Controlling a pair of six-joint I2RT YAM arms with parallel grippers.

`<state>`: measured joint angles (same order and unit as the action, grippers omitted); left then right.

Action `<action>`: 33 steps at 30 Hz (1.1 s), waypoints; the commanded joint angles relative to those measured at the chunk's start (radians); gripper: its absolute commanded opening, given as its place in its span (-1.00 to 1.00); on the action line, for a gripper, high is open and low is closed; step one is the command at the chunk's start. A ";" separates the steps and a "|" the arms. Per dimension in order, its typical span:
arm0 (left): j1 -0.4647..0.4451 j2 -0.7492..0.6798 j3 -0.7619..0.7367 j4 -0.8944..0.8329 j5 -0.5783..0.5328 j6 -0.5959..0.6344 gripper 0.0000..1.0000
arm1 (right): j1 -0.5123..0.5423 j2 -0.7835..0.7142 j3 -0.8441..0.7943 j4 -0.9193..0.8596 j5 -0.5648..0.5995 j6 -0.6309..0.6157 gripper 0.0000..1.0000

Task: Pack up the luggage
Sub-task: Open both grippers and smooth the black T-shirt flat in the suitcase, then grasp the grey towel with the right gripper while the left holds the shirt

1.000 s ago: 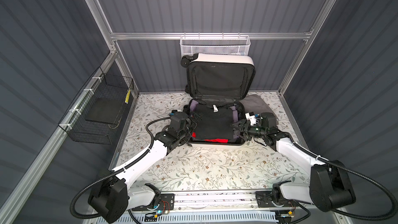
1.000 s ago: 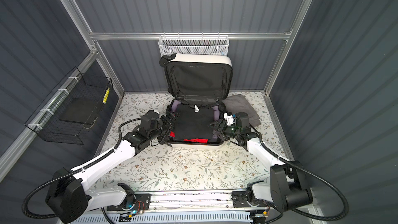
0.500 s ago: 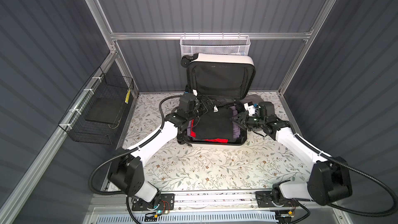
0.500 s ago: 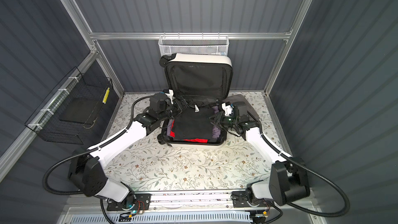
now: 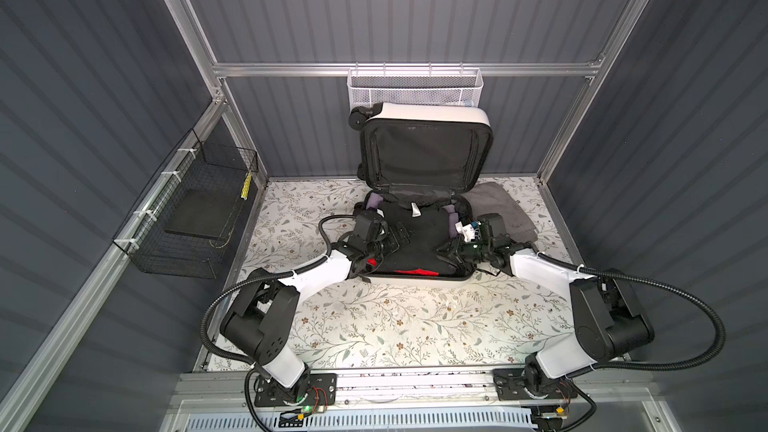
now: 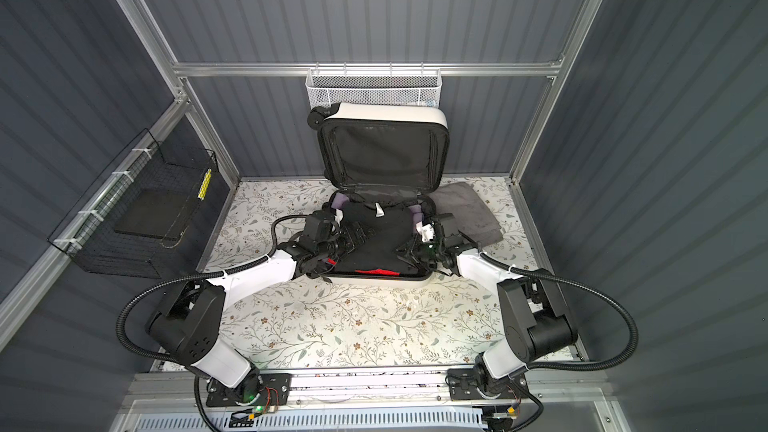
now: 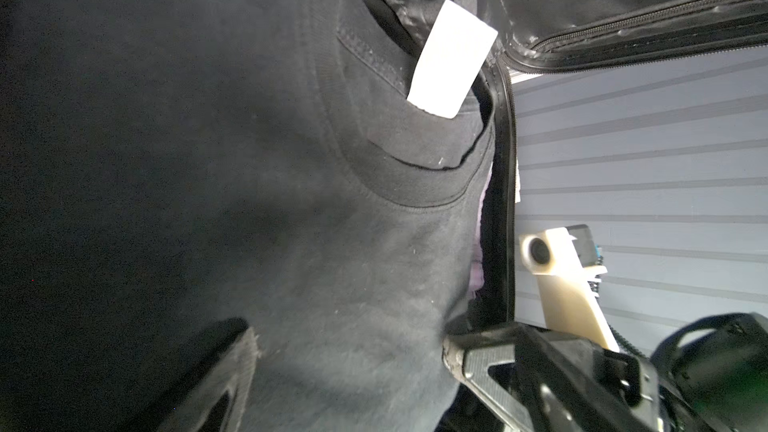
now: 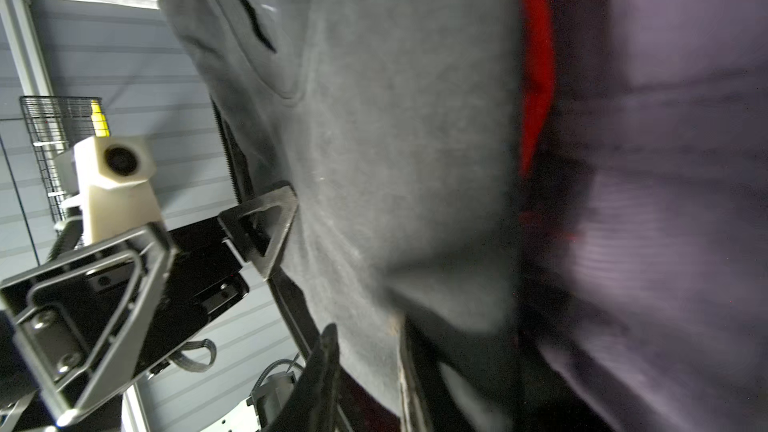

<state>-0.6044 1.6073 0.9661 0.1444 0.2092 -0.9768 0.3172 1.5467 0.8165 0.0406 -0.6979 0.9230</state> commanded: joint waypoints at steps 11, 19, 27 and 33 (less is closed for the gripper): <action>0.020 0.041 0.206 -0.005 0.072 0.149 1.00 | -0.069 0.003 0.244 -0.149 -0.007 -0.094 -0.27; 0.028 0.101 0.234 0.017 0.091 0.138 1.00 | -0.058 0.084 0.311 -0.113 -0.027 -0.041 -0.21; 0.116 0.162 0.214 0.027 0.102 0.148 1.00 | -0.061 0.204 0.353 -0.071 0.029 -0.035 -0.18; 0.138 0.166 0.209 0.037 0.148 0.168 1.00 | -0.080 0.262 0.384 -0.094 0.054 -0.050 -0.07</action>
<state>-0.4614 1.7699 1.1809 0.1738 0.3019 -0.8455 0.2508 1.8027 1.1683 -0.0483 -0.6598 0.8886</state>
